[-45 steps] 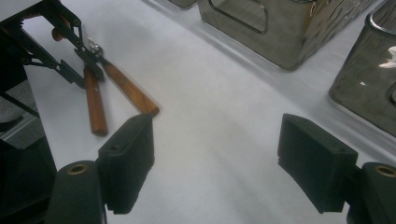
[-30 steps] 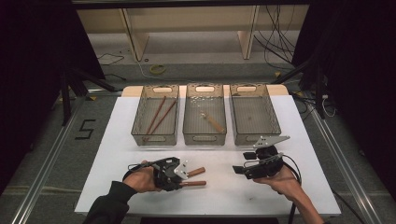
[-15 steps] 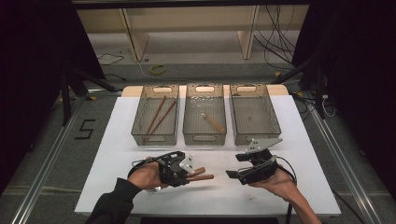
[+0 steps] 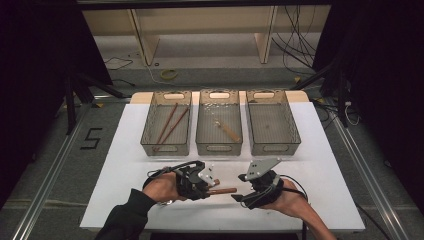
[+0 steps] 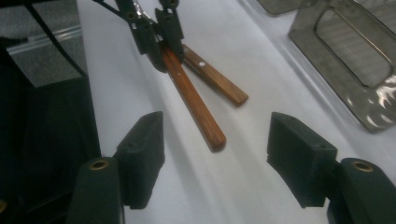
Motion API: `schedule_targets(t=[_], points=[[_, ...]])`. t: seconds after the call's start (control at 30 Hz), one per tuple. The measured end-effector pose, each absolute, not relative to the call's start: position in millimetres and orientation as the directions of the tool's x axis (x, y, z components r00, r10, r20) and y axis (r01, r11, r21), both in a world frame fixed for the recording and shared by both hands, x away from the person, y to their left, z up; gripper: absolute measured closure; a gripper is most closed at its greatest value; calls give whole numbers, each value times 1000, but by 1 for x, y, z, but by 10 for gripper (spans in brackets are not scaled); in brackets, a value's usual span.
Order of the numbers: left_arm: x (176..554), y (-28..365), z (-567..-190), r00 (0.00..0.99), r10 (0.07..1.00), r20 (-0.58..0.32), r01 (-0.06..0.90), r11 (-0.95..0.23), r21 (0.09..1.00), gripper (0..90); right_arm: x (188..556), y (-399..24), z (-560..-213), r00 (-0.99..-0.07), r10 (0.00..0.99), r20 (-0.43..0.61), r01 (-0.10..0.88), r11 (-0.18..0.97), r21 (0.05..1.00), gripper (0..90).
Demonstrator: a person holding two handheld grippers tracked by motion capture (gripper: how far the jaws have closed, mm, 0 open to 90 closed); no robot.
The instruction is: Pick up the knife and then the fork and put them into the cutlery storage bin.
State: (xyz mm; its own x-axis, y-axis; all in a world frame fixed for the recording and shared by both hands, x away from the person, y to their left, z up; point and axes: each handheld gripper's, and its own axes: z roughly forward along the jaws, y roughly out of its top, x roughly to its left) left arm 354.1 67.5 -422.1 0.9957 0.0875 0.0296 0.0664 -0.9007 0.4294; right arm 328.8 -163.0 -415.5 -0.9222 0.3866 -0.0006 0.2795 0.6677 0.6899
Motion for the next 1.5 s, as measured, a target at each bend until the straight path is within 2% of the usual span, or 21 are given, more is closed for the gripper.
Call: schedule_targets(t=[0.37,0.67,1.13,1.5], points=[[348,59,-422,998,49,26,33,-905,425,800,322,-146,-421,-957,282,-66,176,747,641,526],[342,53,-422,999,24,23,12,-902,431,800,320,-133,-429,-973,215,-88,123,797,591,589],[338,49,-420,1000,-2,10,-7,-897,442,799,316,-128,-433,-983,152,-103,68,821,566,752],[335,48,-421,999,-36,-1,-31,-894,447,785,313,-129,-433,-992,75,-99,6,824,566,812]])
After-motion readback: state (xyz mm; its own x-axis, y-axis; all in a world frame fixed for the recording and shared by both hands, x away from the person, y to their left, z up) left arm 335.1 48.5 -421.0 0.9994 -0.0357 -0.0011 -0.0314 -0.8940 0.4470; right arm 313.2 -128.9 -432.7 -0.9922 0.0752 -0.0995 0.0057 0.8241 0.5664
